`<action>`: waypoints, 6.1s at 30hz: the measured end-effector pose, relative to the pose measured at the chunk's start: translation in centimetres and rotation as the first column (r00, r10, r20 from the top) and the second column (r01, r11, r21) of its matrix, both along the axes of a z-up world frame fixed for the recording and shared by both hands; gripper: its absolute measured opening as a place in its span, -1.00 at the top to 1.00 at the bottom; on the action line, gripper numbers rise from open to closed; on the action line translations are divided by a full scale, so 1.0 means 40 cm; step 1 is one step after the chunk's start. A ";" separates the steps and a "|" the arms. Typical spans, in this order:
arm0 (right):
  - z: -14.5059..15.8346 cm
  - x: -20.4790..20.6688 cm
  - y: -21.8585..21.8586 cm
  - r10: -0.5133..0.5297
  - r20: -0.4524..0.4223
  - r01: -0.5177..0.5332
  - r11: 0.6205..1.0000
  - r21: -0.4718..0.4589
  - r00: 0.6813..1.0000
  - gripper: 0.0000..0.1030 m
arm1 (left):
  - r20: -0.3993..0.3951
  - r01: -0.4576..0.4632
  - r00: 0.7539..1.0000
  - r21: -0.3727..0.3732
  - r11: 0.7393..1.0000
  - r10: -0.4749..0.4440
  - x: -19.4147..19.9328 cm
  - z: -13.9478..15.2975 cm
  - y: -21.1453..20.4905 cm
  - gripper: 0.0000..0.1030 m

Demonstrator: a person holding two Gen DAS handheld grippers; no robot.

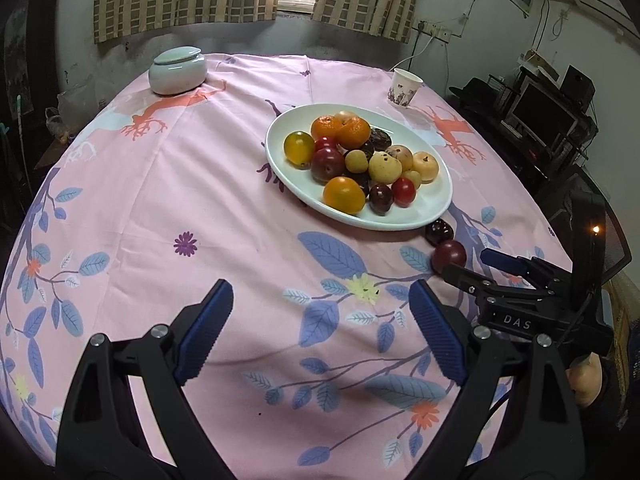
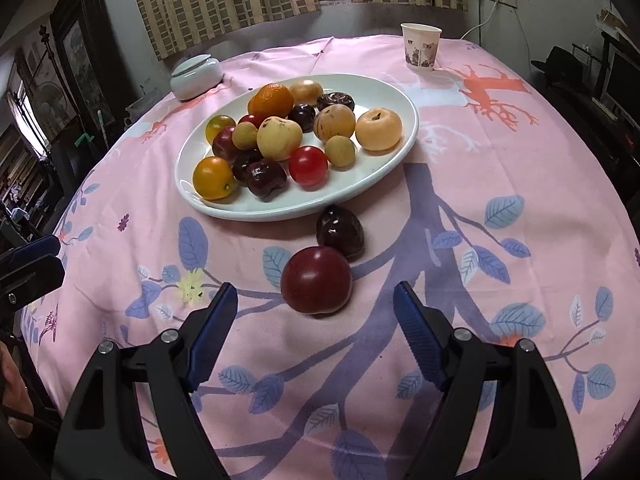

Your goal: Organize fruits

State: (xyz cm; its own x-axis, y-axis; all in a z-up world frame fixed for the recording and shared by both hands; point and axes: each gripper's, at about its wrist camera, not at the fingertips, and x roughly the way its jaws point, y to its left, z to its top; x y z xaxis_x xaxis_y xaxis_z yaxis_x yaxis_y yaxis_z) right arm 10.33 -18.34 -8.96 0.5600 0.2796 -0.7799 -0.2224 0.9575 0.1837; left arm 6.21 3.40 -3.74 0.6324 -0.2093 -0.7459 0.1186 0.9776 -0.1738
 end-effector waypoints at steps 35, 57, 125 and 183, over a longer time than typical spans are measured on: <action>0.017 -0.139 -0.312 -0.091 0.003 0.091 0.992 0.085 0.996 0.22 | -0.161 0.032 0.987 0.103 0.994 -0.015 0.184 -0.138 -0.405 -0.75; 0.009 -0.087 -0.311 0.119 -0.037 -0.112 0.982 0.153 0.992 0.22 | -0.162 -0.015 0.986 0.116 0.993 0.034 0.207 -0.165 -0.446 0.38; 0.061 0.290 -0.040 0.138 0.015 -0.139 0.986 0.092 0.990 -0.40 | -0.095 0.009 0.995 0.109 0.994 0.001 0.582 0.035 -0.291 -0.55; 0.137 0.004 -0.075 0.010 0.065 -0.005 0.997 -0.079 0.998 -0.97 | 0.025 -0.182 0.983 0.173 0.968 0.180 0.090 0.057 -0.159 -0.96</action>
State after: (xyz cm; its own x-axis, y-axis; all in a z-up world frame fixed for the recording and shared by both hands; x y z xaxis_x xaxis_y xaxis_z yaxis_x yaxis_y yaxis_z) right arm 10.49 -21.35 -3.48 0.6089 0.2234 -0.7611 -0.2387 0.9667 0.0927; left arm 9.82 -2.97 -1.46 0.6548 0.0418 -0.7546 -0.0623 0.9981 0.0013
